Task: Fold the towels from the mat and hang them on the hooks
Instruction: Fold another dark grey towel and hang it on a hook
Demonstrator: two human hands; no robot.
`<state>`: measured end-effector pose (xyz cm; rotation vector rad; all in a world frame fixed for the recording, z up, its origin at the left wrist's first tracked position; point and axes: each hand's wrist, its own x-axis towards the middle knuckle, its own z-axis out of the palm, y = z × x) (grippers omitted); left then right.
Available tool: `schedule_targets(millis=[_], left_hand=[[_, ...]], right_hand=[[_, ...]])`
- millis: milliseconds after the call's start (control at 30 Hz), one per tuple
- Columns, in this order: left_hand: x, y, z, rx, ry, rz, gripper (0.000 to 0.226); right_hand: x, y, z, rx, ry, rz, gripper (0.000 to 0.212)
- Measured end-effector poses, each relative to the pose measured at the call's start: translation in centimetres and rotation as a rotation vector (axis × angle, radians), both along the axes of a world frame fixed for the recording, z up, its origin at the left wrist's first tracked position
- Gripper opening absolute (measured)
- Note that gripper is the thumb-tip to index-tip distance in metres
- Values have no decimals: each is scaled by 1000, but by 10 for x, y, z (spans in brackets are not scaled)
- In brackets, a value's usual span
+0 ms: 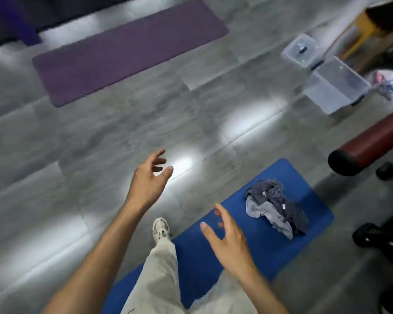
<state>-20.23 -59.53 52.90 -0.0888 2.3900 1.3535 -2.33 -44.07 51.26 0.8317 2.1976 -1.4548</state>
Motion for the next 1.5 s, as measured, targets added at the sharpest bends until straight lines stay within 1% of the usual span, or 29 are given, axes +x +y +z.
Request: schedule_targets(millis=[133, 167, 233, 333, 433, 533, 667, 733, 833, 1033, 1100, 1200, 1300, 1367, 1400, 1500], left_hand=[[-79, 31, 0, 18, -20, -162, 46], [-85, 37, 2, 35, -18, -179, 45], [-121, 70, 6, 64, -34, -281, 44], [-169, 127, 14, 58, -44, -444, 44], [-215, 192, 18, 52, -13, -584, 44], [-257, 250, 21, 58, 4, -710, 44], [-303, 327, 24, 61, 5, -844, 40], [-317, 368, 21, 64, 0, -903, 40], [-321, 428, 15, 66, -43, -1049, 39], [-295, 546, -9, 59, -201, -1330, 38], [-284, 581, -24, 58, -251, -1446, 37], [-268, 625, -47, 15, -326, -1610, 35], [-253, 658, -80, -95, -387, -1745, 37], [-244, 668, -99, -148, -454, -1806, 39], [-240, 671, -109, -168, -458, -1849, 39], [-221, 671, -125, -235, -357, -2011, 37]], right_hand=[[-49, -5, 2, -4, -21, -189, 87], [-55, -7, 7, -13, -14, -192, 82], [-84, 3, 8, -32, -20, -282, 66], [-127, 28, 12, 8, 34, -443, 56], [-167, 67, 7, 22, 55, -588, 54], [-207, 110, -2, 12, 71, -656, 49], [-252, 170, -8, -15, 67, -682, 58], [-267, 200, -8, -33, 65, -726, 58], [-280, 235, -3, -1, 86, -860, 56], [-285, 287, -5, 50, 94, -1230, 50], [-288, 302, -9, 59, 56, -1332, 47], [-293, 319, -21, 77, -29, -1412, 44], [-290, 329, -40, 97, -127, -1519, 44], [-286, 333, -53, 92, -180, -1576, 43], [-284, 334, -59, 82, -205, -1610, 42], [-277, 331, -74, 71, -254, -1721, 39]])
